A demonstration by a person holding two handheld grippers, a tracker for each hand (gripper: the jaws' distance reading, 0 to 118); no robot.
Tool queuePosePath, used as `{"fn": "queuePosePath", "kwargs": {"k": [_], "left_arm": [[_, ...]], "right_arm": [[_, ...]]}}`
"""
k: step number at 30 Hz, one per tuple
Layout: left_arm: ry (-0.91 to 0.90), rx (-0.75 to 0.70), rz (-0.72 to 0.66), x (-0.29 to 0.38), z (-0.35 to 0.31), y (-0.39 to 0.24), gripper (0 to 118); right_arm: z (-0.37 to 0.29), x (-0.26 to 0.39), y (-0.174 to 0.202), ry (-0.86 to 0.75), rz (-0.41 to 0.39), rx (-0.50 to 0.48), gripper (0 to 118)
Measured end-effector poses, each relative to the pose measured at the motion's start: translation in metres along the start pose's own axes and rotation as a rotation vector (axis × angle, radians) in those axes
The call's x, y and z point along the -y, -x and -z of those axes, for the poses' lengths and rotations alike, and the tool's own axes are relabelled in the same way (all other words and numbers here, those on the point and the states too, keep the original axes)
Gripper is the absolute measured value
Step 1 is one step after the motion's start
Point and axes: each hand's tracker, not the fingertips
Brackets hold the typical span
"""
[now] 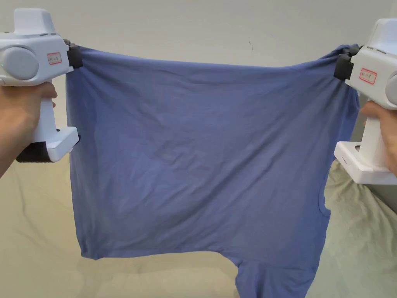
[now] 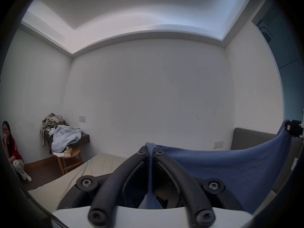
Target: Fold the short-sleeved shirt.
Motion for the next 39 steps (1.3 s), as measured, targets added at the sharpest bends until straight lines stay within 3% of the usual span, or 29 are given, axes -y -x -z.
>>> {"fn": "queuePosePath", "kwargs": {"k": [7,12,15,20,28,39], "left_arm": [[0.020,-0.017,0.023,0.051,0.033,-0.003,3],[0.164,-0.008,0.055,0.139,0.049,-0.006,3],[0.250,-0.001,0.056,0.198,0.048,-0.006,3],[0.405,0.012,0.051,0.289,0.021,-0.002,3],[0.586,0.011,0.037,0.383,-0.072,0.020,3],[0.695,-0.001,0.012,0.412,-0.222,0.051,3]], "right_arm": [[0.034,0.047,0.000,0.027,-0.026,-0.012,5],[0.051,0.123,-0.003,0.167,0.017,-0.024,5],[0.061,0.179,-0.007,0.257,0.003,-0.030,5],[0.046,0.262,-0.010,0.419,0.046,-0.029,5],[-0.047,0.349,-0.013,0.602,0.115,-0.072,5],[-0.215,0.385,-0.019,0.730,0.128,-0.150,5]]}}
